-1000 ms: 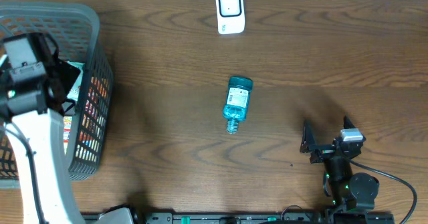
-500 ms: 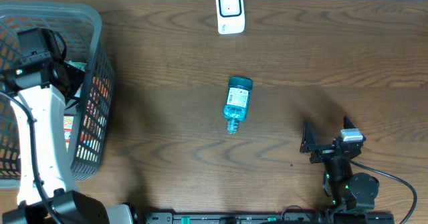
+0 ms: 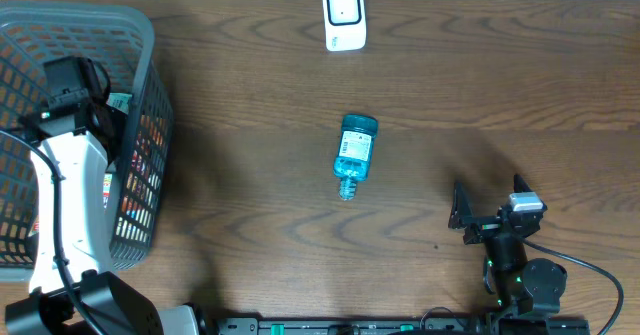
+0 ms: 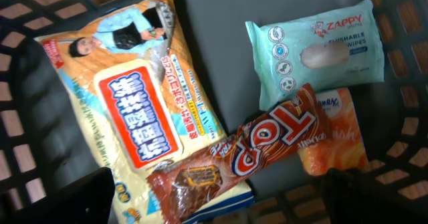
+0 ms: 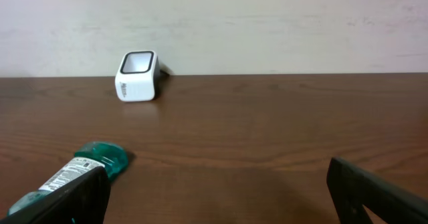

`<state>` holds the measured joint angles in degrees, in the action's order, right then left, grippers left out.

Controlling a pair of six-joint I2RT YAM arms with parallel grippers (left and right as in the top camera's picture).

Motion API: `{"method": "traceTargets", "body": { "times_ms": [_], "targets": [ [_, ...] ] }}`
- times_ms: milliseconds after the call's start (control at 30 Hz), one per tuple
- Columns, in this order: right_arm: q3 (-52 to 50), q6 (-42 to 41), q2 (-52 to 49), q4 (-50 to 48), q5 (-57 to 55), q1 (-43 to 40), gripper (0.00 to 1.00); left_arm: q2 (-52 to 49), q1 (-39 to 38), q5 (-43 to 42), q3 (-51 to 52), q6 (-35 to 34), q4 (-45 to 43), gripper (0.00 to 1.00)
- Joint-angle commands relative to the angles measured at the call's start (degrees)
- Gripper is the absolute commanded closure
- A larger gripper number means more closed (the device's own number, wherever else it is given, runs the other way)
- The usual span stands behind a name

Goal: Scan the item barcode
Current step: 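Reach the left gripper into the basket toward the snack bag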

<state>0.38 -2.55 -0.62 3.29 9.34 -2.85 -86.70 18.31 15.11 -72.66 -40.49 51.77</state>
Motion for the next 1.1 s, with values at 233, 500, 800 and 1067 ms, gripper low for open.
{"method": "traceTargets", "body": {
  "times_ms": [233,500,800,1067],
  "targets": [
    [-0.07,0.46,0.24,0.26,-0.22,0.33,0.01,-0.76,0.72,-0.07,6.88,0.15,-4.17,0.02],
    [-0.07,0.46,0.24,0.24,-0.22,0.33,0.01,-3.5,3.76,-0.09,8.66,0.22,-5.03,0.02],
    [-0.07,0.46,0.24,0.24,-0.22,0.33,0.01,-9.27,5.22,-0.74,8.7,0.31,-5.86,0.02],
    [-0.07,0.46,0.24,0.24,-0.22,0.33,0.01,-15.41,5.2,-0.74,8.7,0.31,-7.17,0.02]
  ]
}}
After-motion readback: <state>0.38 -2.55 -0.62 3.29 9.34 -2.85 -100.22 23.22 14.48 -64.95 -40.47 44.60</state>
